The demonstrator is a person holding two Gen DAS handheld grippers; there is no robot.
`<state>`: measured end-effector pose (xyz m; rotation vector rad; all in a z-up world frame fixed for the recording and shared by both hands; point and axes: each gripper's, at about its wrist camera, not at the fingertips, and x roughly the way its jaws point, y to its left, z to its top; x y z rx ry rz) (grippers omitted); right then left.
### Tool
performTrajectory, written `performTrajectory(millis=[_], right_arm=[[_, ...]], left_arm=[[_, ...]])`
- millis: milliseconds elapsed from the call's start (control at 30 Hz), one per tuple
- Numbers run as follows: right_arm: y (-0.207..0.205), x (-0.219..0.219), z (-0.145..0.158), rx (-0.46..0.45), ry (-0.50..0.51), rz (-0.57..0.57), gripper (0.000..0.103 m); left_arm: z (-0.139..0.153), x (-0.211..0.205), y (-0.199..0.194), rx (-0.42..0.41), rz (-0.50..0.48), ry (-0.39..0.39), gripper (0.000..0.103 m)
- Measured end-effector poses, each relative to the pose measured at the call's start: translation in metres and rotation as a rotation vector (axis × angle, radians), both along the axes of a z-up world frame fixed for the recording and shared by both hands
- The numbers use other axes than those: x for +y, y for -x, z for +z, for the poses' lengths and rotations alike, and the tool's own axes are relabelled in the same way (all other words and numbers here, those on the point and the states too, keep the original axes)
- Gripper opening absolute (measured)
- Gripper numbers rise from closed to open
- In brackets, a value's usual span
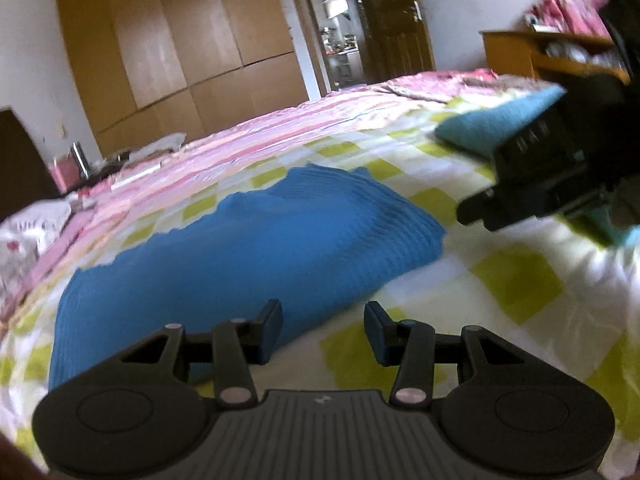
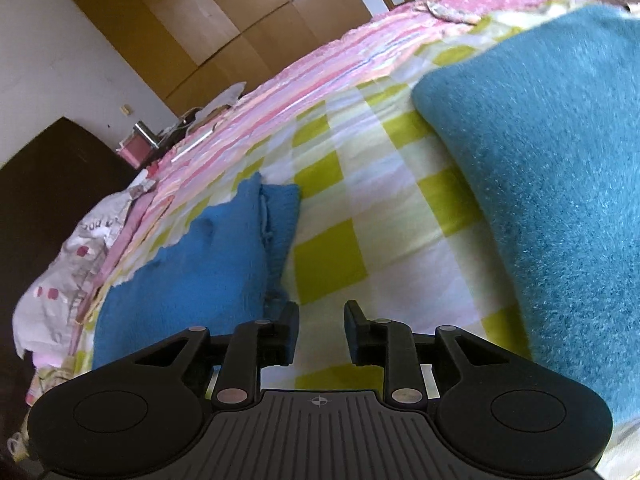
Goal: Fold small clothes
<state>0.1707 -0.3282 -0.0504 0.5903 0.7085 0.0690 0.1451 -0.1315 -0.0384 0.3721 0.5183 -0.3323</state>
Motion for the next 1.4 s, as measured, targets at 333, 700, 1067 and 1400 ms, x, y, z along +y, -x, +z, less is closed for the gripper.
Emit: performTrajectory(millis=[333,700,1067,1400], right_arm=[[-0.001,-0.008,-0.002,-0.008,-0.074,0.026,0.031],[-0.004,-0.016,-0.008,-0.009,-0.118,0.038,0.033],[-0.072,-0.002,-0.007,-0.011,-0.135,0.056,0.041],[-0.116,0.008,-0.02,-0.003,-0.219,0.066,0.043]], left_arm=[[-0.015,-0.047,-0.004,-0.136,-0.047,-0.15,0.051],[-0.011,-0.056,-0.027,-0.106,-0.052,-0.128,0.049],[-0.008,-0.049,-0.026,-0.058,-0.092,-0.027,0.021],[-0.003,-0.036,-0.024,-0.017,-0.09,0.101,0.019]])
